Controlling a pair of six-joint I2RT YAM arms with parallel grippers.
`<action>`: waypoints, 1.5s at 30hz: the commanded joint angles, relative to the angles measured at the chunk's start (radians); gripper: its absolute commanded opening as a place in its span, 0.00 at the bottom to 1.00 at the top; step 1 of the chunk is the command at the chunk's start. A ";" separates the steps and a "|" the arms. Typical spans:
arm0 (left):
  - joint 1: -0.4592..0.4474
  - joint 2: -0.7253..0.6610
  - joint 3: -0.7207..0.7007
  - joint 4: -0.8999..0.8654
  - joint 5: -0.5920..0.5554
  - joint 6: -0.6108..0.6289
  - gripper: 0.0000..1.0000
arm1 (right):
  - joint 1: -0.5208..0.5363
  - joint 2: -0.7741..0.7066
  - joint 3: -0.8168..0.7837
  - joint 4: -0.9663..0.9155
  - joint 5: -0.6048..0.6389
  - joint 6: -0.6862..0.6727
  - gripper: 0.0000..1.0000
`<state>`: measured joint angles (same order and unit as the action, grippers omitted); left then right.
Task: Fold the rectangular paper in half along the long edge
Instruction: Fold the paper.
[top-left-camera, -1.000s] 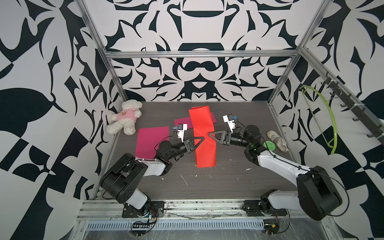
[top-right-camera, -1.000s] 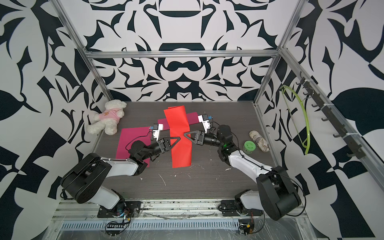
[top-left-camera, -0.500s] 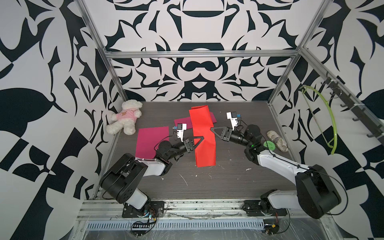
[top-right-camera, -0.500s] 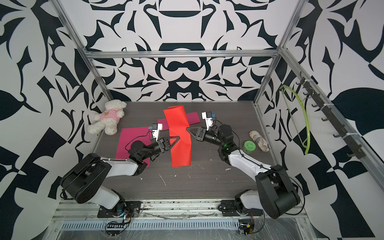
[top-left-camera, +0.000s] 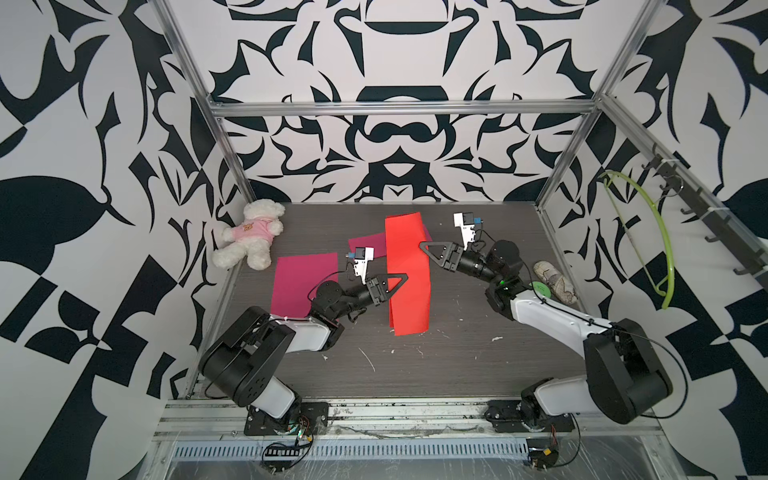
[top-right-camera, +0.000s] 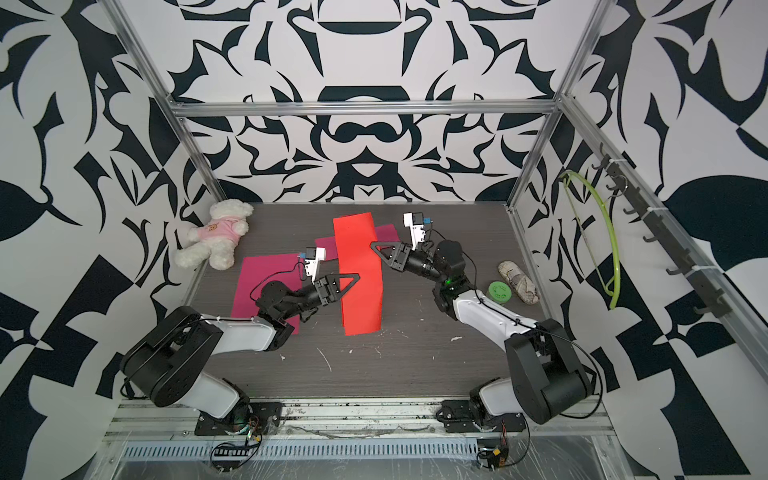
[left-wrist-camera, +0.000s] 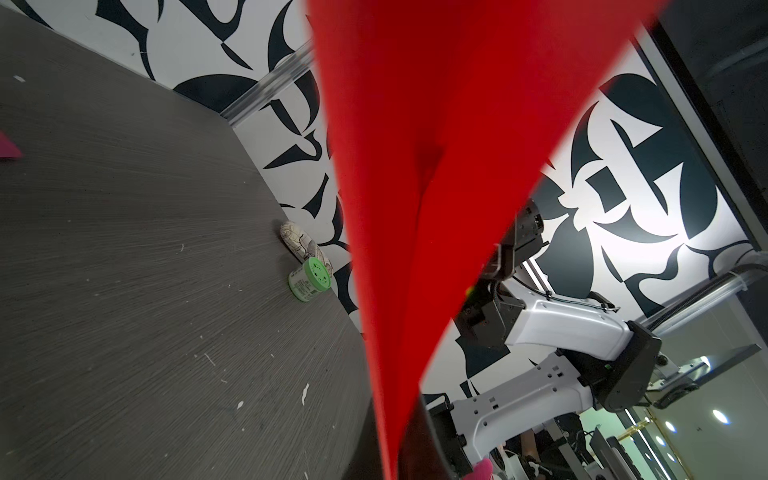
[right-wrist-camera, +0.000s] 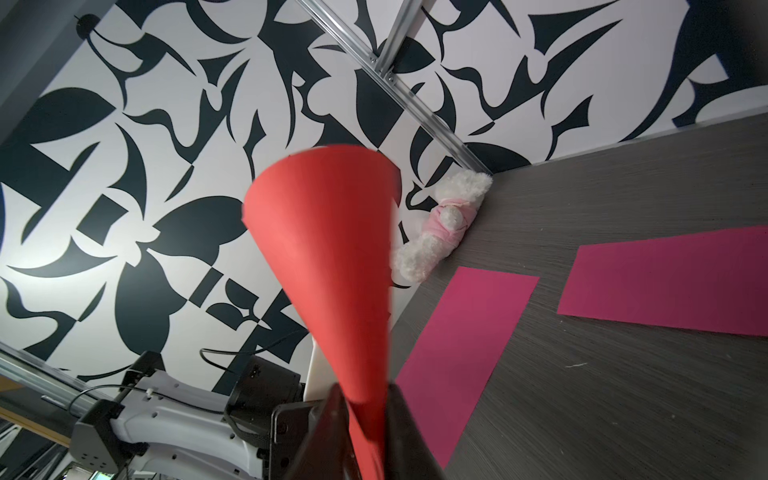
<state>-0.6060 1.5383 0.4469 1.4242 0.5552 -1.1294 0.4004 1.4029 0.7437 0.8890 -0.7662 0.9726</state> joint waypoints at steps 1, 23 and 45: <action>0.001 -0.007 0.002 0.015 0.025 0.000 0.00 | -0.002 -0.002 0.060 0.087 -0.016 0.001 0.00; 0.002 -0.001 -0.019 0.014 0.025 -0.001 0.00 | -0.011 0.038 0.179 0.080 0.083 -0.014 0.06; 0.001 -0.003 -0.019 0.014 0.018 0.006 0.00 | -0.012 0.052 0.201 0.062 0.161 0.001 0.07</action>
<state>-0.6033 1.5383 0.4370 1.4242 0.5655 -1.1336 0.3920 1.4868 0.9302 0.9058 -0.6304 0.9779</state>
